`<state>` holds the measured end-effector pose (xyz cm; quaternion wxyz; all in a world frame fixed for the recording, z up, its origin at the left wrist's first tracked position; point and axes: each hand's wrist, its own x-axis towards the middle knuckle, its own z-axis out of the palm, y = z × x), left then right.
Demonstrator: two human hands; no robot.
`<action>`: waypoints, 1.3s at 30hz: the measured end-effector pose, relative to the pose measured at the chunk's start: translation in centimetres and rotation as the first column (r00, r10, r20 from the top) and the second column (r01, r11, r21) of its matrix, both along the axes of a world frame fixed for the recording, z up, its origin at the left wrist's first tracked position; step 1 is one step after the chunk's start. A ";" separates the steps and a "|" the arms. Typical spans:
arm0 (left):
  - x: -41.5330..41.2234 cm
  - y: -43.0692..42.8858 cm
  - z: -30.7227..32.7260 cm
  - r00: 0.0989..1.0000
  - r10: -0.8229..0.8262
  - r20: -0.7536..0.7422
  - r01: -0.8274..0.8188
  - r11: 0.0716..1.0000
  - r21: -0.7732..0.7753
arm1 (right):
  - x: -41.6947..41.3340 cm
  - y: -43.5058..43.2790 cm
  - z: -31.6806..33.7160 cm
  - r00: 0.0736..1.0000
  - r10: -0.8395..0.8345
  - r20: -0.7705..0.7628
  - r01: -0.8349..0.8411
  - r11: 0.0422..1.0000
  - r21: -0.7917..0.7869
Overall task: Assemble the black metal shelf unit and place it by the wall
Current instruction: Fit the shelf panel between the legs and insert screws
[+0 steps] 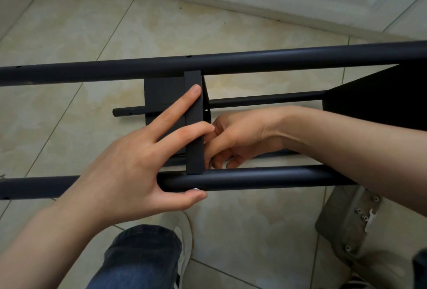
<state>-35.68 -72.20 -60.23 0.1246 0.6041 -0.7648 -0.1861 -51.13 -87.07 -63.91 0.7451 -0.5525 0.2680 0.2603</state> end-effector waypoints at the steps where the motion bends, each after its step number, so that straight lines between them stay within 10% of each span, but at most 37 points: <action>1: 0.0 0.0 0.0 1.000 0.000 0.001 0.000 1.000 0.000 | -0.1 -0.2 0.1 1.000 0.006 -0.001 -0.006 1.000 0.000; 39: 0.1 -0.1 -0.1 1.000 -0.002 0.016 0.002 1.000 0.002 | 0.0 -0.3 0.1 1.000 0.022 0.013 -0.021 0.999 -0.044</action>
